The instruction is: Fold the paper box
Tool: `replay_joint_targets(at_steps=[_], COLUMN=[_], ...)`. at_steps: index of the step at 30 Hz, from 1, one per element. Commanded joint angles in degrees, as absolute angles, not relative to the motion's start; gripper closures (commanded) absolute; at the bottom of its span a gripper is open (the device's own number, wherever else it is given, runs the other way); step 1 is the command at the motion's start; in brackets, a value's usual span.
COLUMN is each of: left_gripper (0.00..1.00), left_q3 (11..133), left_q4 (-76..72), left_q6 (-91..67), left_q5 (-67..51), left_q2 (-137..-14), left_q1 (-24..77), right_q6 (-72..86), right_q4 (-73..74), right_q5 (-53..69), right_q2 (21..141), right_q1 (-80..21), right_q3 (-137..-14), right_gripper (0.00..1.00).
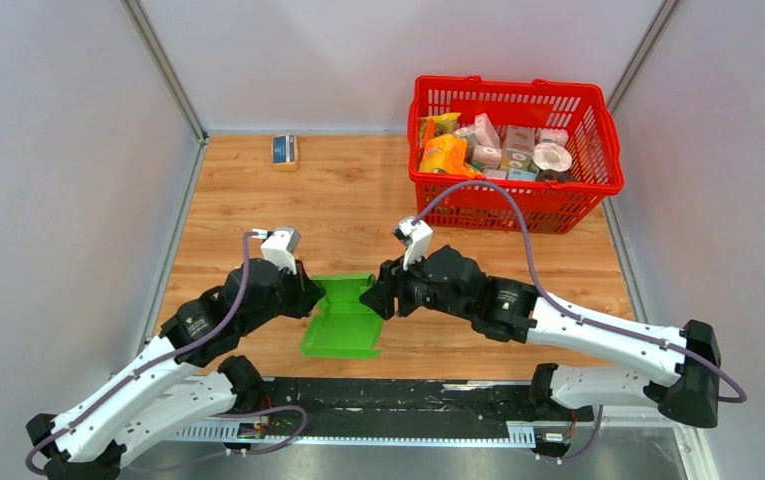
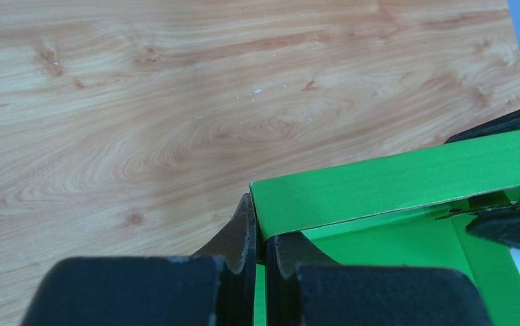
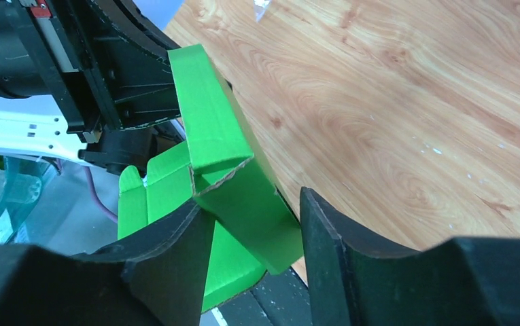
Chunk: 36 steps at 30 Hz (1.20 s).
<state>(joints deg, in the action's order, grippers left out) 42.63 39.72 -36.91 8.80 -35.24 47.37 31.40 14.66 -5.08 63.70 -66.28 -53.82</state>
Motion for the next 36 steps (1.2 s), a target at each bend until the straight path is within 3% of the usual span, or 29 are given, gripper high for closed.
replay_joint_targets(at_steps=[1, 8, 14, 19, 22, 26, 36], left_gripper=[1.0, 1.0, 1.0, 1.0, 1.0, 1.0, 1.0], left_q3=[46.3, 47.1, 48.9, 48.4, 48.9, 49.0, 46.8], left_q4=[39.5, 42.0, 45.5, 46.7, 46.6, 45.9, 39.5], left_q6=[-37.6, -38.4, -35.3, -33.1, -30.9, -29.0, -27.0], left_q5=[11.7, 16.8, 16.6, 18.8, 17.0, 14.1, 3.4], left_q2=[-35.8, -35.9, -38.2, -37.2, -36.7, -36.1, -35.8], left_q1=[48.6, 49.6, 49.6, 49.5, 49.5, 49.5, 49.5], right_q6=[31.5, 30.9, 22.2, 19.5, 16.7, 14.3, 11.4], right_q4=[9.3, 15.4, 17.8, 19.2, 15.3, 13.4, 8.1], right_q5=[-3.2, -13.0, -4.3, 3.8, 12.5, 25.9, 35.8], right_q2=[66.1, 66.2, 63.0, 60.7, 57.3, 57.3, 60.3], right_q1=[-67.1, -67.2, -66.4, -63.2, -60.4, -55.0, -55.1], right_q3=[-56.4, -57.7, -57.4, -56.1, -52.2, -50.4, -49.7], right_gripper=[0.48, 0.42, 0.24, 0.24, 0.25, 0.39, 0.48])
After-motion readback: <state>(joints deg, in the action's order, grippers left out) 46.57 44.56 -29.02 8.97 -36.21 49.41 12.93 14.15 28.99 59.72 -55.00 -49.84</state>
